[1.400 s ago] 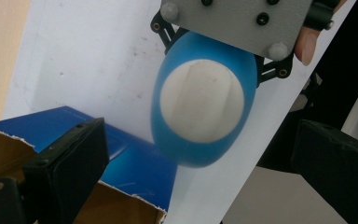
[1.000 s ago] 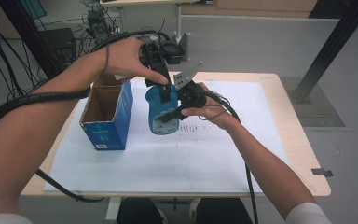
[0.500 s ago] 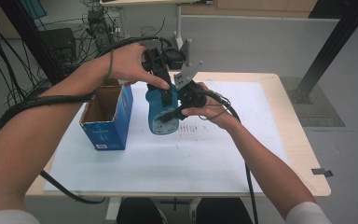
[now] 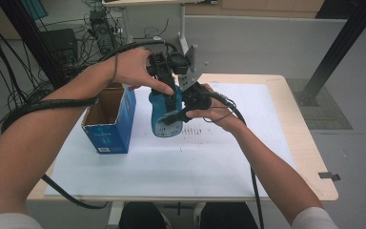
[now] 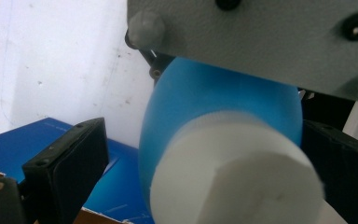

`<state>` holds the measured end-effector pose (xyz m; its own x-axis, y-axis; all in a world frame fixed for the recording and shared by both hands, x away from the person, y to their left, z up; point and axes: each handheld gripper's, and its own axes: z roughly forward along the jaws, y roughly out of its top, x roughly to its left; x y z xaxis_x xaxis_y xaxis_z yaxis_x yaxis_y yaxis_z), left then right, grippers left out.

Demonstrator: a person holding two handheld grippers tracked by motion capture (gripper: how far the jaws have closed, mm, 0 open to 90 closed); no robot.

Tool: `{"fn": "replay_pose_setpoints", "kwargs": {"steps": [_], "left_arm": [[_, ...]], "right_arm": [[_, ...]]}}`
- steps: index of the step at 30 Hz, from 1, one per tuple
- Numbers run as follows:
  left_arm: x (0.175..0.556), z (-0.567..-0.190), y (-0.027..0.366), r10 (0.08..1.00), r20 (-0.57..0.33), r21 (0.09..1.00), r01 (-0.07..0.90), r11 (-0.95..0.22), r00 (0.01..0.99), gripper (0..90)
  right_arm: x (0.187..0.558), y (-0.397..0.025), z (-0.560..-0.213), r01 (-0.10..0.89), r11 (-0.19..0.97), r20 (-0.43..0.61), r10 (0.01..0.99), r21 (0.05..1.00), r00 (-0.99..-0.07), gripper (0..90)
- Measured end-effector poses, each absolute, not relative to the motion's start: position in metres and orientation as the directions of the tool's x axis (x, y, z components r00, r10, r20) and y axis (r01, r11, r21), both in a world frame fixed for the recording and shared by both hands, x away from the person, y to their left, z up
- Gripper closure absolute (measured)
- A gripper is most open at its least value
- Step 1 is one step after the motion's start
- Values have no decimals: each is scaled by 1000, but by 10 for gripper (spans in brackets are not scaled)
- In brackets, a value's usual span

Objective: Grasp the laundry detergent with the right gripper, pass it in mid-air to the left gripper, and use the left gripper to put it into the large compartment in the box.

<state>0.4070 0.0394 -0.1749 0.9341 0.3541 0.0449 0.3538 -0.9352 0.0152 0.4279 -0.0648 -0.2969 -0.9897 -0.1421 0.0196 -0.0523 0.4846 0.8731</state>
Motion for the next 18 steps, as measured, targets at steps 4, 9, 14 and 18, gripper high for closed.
{"fn": "replay_pose_setpoints", "kwargs": {"steps": [4, 9, 14, 18], "left_arm": [[407, -175, 38, 354, 46, 15, 353, -935, 934, 45], [408, -178, 38, 352, 47, 10, 352, -936, 935, 46], [409, -178, 38, 351, 50, 8, 351, -936, 935, 46], [410, -177, 37, 350, 54, 10, 350, -937, 935, 46]], "right_arm": [[428, -65, -297, -52, 483, 20, -144, 874, -989, 424], [428, -65, -297, -48, 476, 26, -149, 878, -989, 424], [429, -65, -297, -48, 482, 26, -145, 875, -989, 424], [428, -65, -297, -40, 479, 35, -146, 877, -989, 424]]}}
